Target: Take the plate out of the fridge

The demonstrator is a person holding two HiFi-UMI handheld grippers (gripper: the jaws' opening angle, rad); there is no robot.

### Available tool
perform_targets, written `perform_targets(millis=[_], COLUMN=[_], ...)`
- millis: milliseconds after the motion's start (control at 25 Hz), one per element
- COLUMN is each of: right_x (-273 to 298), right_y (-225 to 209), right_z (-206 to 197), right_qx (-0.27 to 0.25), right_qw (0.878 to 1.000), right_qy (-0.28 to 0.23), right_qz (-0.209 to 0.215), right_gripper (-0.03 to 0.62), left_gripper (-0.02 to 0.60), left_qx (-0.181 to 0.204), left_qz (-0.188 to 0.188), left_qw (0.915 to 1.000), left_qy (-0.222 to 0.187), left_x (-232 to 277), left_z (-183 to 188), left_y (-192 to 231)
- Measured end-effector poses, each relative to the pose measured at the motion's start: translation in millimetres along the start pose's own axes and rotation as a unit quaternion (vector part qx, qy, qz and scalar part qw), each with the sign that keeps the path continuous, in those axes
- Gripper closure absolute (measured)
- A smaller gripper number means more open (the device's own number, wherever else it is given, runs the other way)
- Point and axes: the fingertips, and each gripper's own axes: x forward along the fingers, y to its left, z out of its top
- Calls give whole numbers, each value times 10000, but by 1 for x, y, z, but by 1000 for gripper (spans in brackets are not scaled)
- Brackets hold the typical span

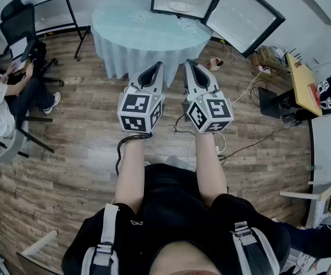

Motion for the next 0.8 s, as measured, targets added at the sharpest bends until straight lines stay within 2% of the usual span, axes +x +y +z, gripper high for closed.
perform_targets(millis=[120, 280, 480, 800], right_x=[4, 10, 15, 23], right_y=[-4, -13, -18, -21], right_z=[2, -2, -6, -19], right_qx=[-77, 127, 181, 194], right_qw=[9999, 9999, 9998, 9993], right_qy=[-33, 8, 71, 237], right_qz=[55, -9, -9, -224], right_gripper=[591, 589, 589, 588], left_gripper=[586, 586, 586, 586], left_qx=[152, 373, 101, 64], left_qz=[177, 295, 308, 309], left_qw=[9997, 9989, 9994, 9990], left_qy=[-27, 35, 97, 311], left_x=[7, 16, 21, 25], left_z=[1, -2, -9, -19], left_y=[4, 7, 17, 37])
